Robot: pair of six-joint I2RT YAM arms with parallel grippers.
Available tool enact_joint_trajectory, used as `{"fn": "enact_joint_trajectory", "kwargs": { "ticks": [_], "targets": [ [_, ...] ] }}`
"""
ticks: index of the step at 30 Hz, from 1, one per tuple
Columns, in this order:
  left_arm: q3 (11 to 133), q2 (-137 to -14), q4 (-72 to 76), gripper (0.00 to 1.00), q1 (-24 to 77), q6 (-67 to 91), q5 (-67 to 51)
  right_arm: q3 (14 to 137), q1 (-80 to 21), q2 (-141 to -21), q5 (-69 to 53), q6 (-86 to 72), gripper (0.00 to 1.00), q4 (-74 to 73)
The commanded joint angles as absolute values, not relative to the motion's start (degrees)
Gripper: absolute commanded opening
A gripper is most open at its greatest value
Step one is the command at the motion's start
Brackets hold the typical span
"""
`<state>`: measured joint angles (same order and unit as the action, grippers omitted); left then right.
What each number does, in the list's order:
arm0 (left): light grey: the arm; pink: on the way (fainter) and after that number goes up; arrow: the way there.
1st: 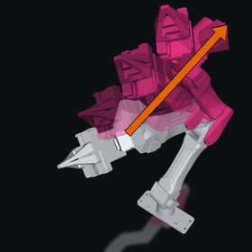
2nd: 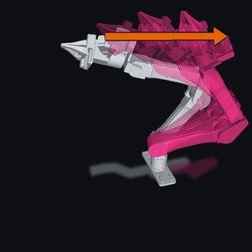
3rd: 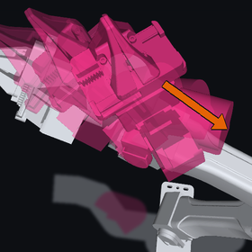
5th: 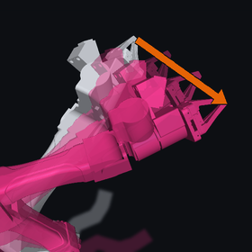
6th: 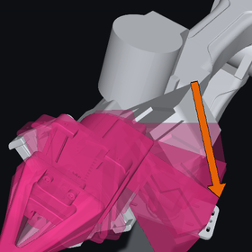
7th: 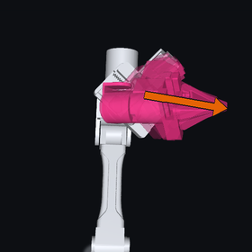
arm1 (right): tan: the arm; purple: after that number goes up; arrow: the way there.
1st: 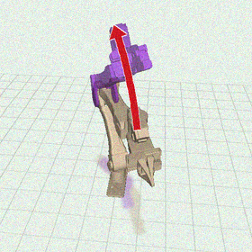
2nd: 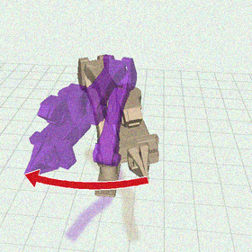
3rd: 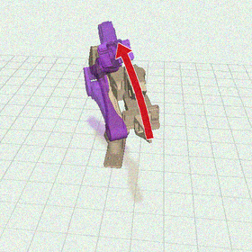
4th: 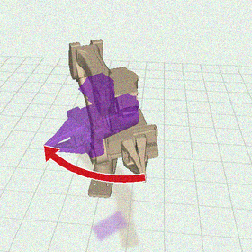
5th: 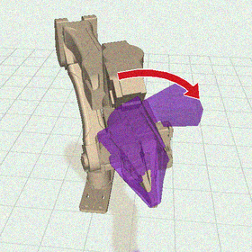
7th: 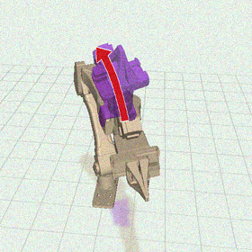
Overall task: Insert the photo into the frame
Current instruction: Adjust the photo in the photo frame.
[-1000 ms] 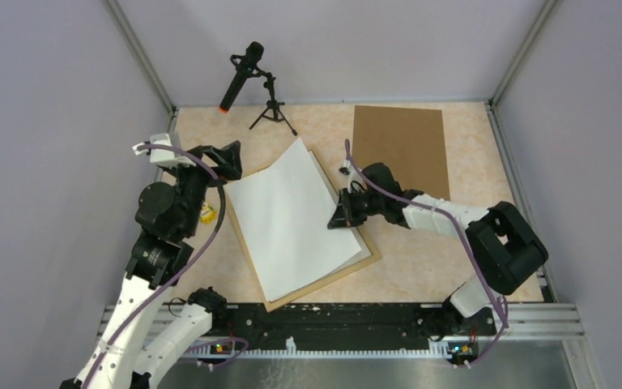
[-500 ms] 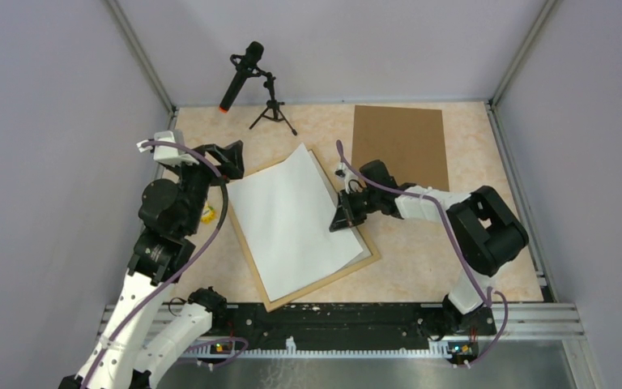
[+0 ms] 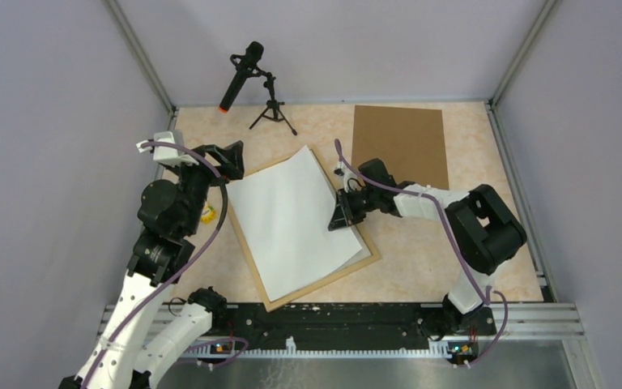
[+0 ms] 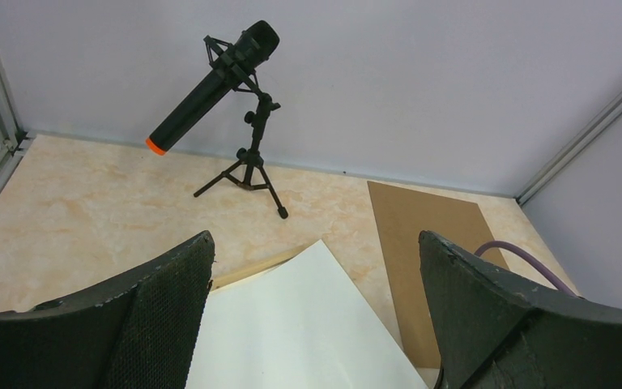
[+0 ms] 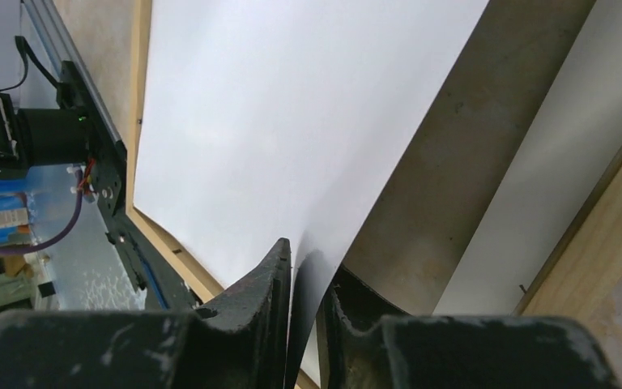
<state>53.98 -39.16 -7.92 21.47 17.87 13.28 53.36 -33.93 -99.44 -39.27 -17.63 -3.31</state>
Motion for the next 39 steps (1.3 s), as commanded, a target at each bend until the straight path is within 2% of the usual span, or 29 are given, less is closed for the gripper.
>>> {"fn": "enact_joint_trajectory", "kwargs": {
  "ticks": [1, 7, 17, 25, 33, 39],
  "targets": [
    [54.14, -39.35, -5.71, 0.98, 21.60, 17.91, 12.54, 56.05, -33.74, -98.90, -37.24, -14.42, 0.18, -4.14],
    [54.11, -39.79, -5.70, 0.98, 21.53, 18.01, 12.28, 59.11, -33.75, -100.57, -35.81, -11.01, 0.29, -10.09],
    [54.12, -39.78, -5.69, 0.98, 21.53, 18.32, 11.68, 60.57, -33.73, -97.36, -26.90, -9.51, 0.50, -17.06],
    [54.05, -39.45, -5.61, 0.98, 21.53, 18.53, 11.44, 59.77, -33.73, -93.79, -20.04, -11.67, 0.58, -18.72],
    [53.96, -39.02, -5.60, 0.98, 21.53, 18.47, 11.34, 57.70, -34.52, -91.85, -17.54, -16.29, 0.59, -15.68],
    [54.06, -38.84, -5.65, 0.98, 21.53, 18.63, 11.24, 58.78, -46.01, -92.06, -16.10, -23.34, 0.61, -10.65]
  ]
}}
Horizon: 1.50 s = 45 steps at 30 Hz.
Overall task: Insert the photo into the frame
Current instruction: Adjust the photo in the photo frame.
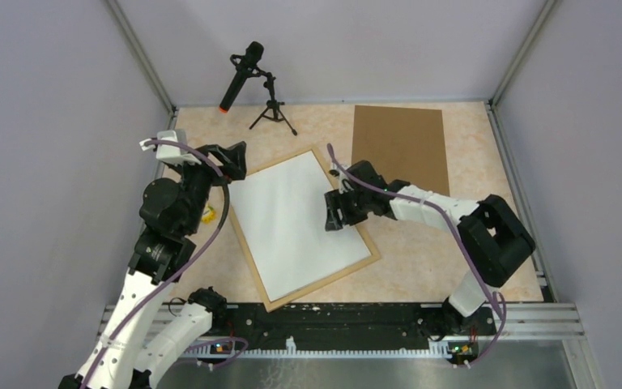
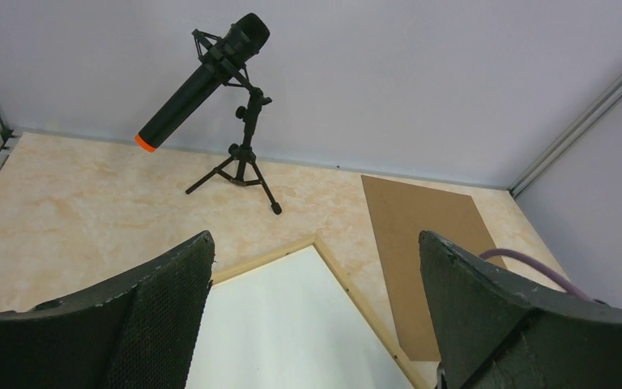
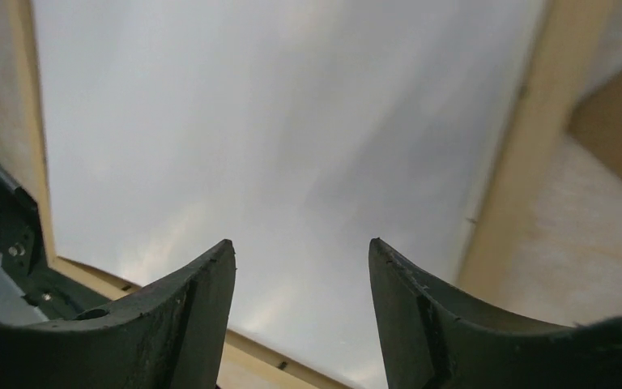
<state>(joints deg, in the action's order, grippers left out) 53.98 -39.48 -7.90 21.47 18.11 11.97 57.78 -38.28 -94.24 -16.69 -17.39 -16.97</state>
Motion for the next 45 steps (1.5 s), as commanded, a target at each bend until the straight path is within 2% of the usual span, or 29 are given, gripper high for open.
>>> {"fn": "enact_joint_trajectory", "kwargs": {
  "ticks": [1, 5, 8, 11, 18, 26, 33, 35, 40, 45],
  "targets": [
    [54.05, -38.85, -5.71, 0.98, 21.53, 18.63, 11.29, 58.57, -47.93, -92.42, -17.56, -25.99, 0.61, -6.86],
    [54.05, -38.88, -5.71, 0.98, 21.53, 18.55, 11.51, 54.40, -53.82, -96.12, -26.49, -40.94, 0.58, 14.98],
    [54.06, -38.77, -5.72, 0.98, 21.52, 18.55, 11.51, 52.58, -57.62, -101.32, -30.47, -51.14, 0.48, 29.28],
    [54.05, -38.59, -5.71, 0.98, 21.53, 18.52, 11.46, 54.07, -60.50, -106.72, -32.55, -55.49, 0.38, 34.53],
    [54.05, -37.98, -5.72, 0.98, 21.54, 18.46, 11.46, 55.50, -63.66, -113.81, -31.42, -55.60, 0.28, 33.50],
    [54.05, -37.63, -5.71, 0.98, 21.55, 18.46, 11.41, 54.92, -64.60, -116.01, -27.15, -51.40, 0.30, 25.83],
    [53.88, -37.83, -5.62, 0.98, 21.53, 18.46, 11.51, 59.01, -65.04, -112.46, -25.24, -46.33, 0.32, 17.76],
    [53.87, -38.06, -5.61, 0.98, 21.52, 18.46, 11.60, 60.37, -64.95, -108.97, -24.04, -43.59, 0.37, 15.38],
    [53.79, -38.28, -5.59, 0.98, 21.53, 18.54, 11.37, 63.85, -63.95, -99.09, -16.75, -33.41, 0.68, 2.86],
    [53.70, -39.60, -5.65, 0.98, 21.57, 18.54, 10.96, 60.75, -57.97, -90.61, -10.64, -28.47, 0.80, -4.93]
  ]
}}
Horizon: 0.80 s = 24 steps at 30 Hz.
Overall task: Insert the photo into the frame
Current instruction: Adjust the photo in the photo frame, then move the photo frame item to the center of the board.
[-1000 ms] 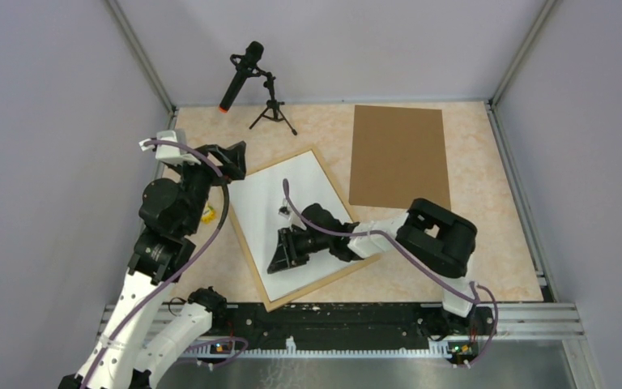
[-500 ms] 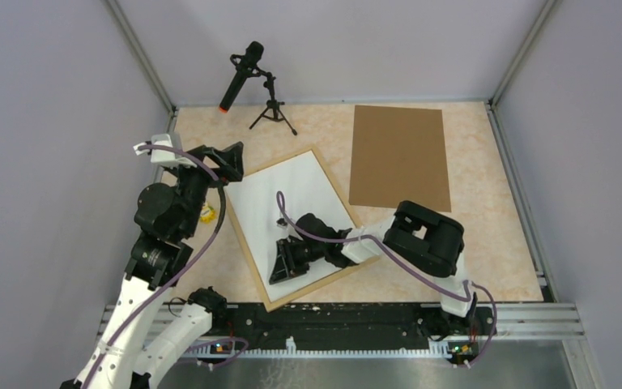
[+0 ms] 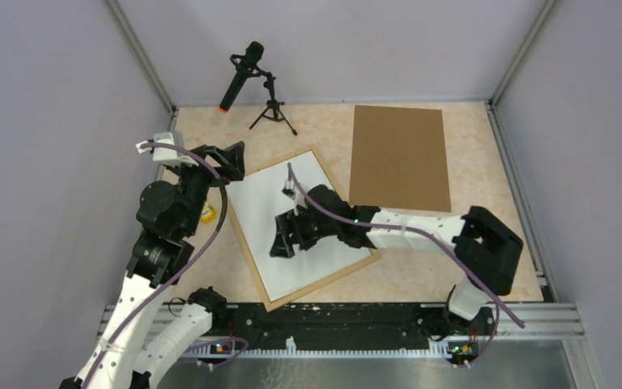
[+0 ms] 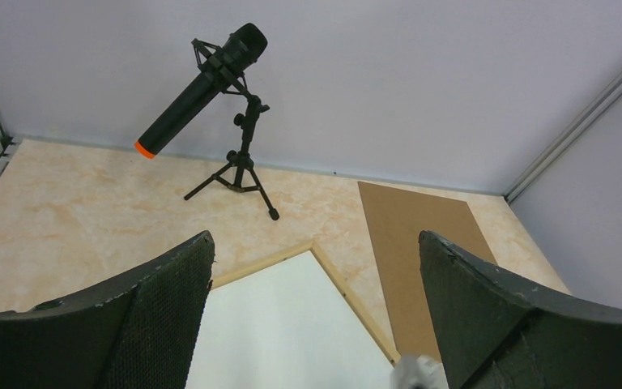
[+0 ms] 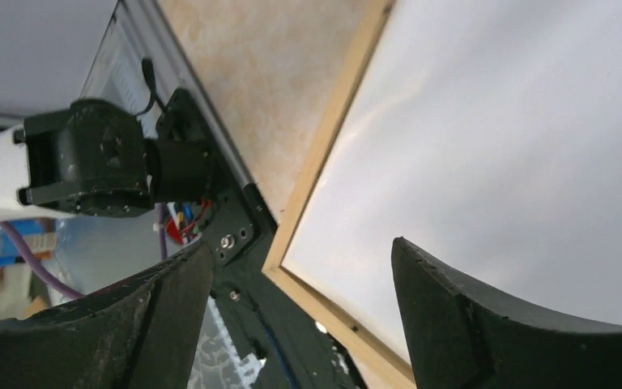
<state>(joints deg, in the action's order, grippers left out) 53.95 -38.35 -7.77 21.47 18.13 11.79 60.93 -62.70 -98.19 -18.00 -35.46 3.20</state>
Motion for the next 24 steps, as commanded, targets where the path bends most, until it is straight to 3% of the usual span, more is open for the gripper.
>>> {"fn": "enact_joint_trajectory", "kwargs": {
  "ticks": [1, 8, 13, 18, 24],
  "targets": [
    [53.70, -39.99, -5.64, 0.98, 21.57, 18.54, 10.84, 59.56, -56.07, -88.71, -9.79, -28.42, 0.81, -5.45],
    [54.24, -47.76, -5.61, 0.98, 21.62, 17.57, 6.30, 52.40, -41.98, -79.61, -1.73, -28.76, 0.93, -8.53],
    [55.58, -60.45, -5.11, 0.98, 21.62, 17.91, -7.21, 49.29, -32.39, -76.04, 1.91, -27.42, 0.97, -7.96],
    [55.75, -72.62, -0.75, 0.98, 21.66, 21.47, -17.86, 48.59, -18.99, -80.24, -10.06, -27.96, 0.99, -0.65],
    [67.71, -91.27, 1.77, 0.98, 27.21, 32.72, -18.62, 53.53, -8.70, -88.20, -5.39, -35.98, 0.99, 4.89]
  ]
}}
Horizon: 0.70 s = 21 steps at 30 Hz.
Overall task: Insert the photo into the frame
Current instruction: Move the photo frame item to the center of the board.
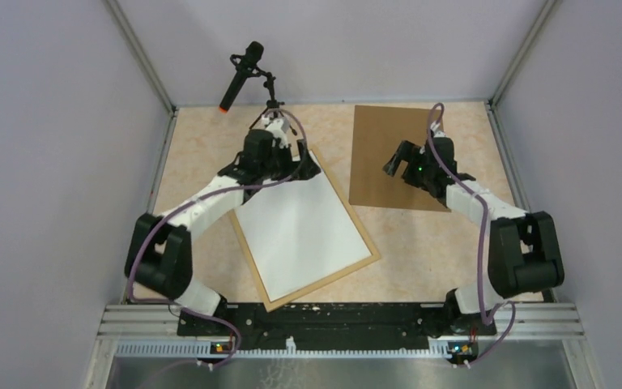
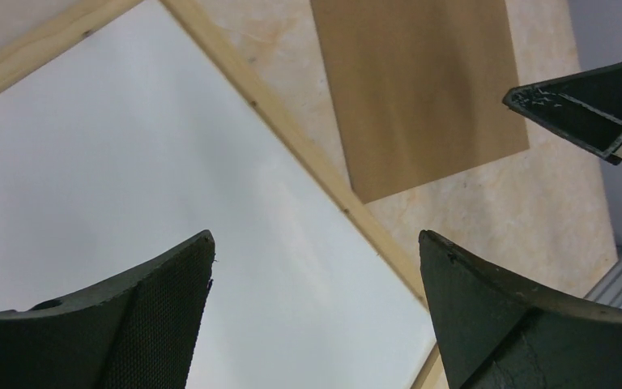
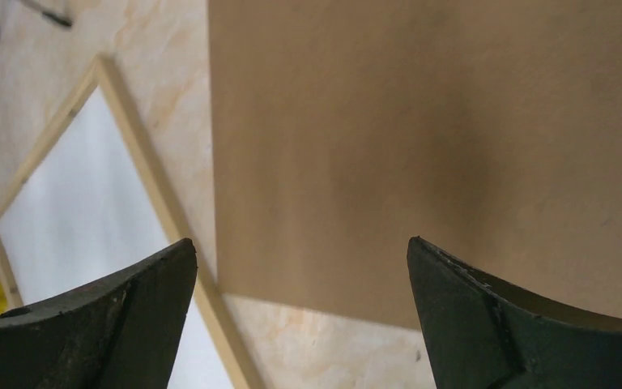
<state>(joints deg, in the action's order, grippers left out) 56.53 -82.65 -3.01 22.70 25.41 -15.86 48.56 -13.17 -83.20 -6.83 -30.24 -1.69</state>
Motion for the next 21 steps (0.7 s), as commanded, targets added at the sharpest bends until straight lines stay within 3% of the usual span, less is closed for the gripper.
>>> {"fn": "enact_joint_trajectory", "kwargs": {
  "ticks": [1, 6, 11, 16, 21],
  "targets": [
    [70.68, -94.51, 1.10, 0.98, 28.94, 33.19, -16.52, 55.37, -6.87, -90.20, -4.16, -38.40, 0.98, 4.43],
    [85.77, -112.08, 1.65, 0.98, 37.22, 28.67, -1.08, 66.83, 2.29, -102.08, -9.37, -43.43, 0.97, 1.24],
    [100.77, -126.76, -4.37, 0.99, 40.30, 30.01, 9.59, 78.94, 6.56, -108.81, -11.67, -29.08, 0.98, -11.78],
    [112.16, -133.66, -15.12, 0.99, 43.40, 33.51, 22.85, 80.95, 7.86, -106.91, -0.61, -14.64, 0.99, -24.58],
    [111.30, -134.61, -16.12, 0.98, 44.43, 36.84, 25.88, 78.79, 8.61, -106.32, -0.53, -12.14, 0.99, -27.66]
  ]
}}
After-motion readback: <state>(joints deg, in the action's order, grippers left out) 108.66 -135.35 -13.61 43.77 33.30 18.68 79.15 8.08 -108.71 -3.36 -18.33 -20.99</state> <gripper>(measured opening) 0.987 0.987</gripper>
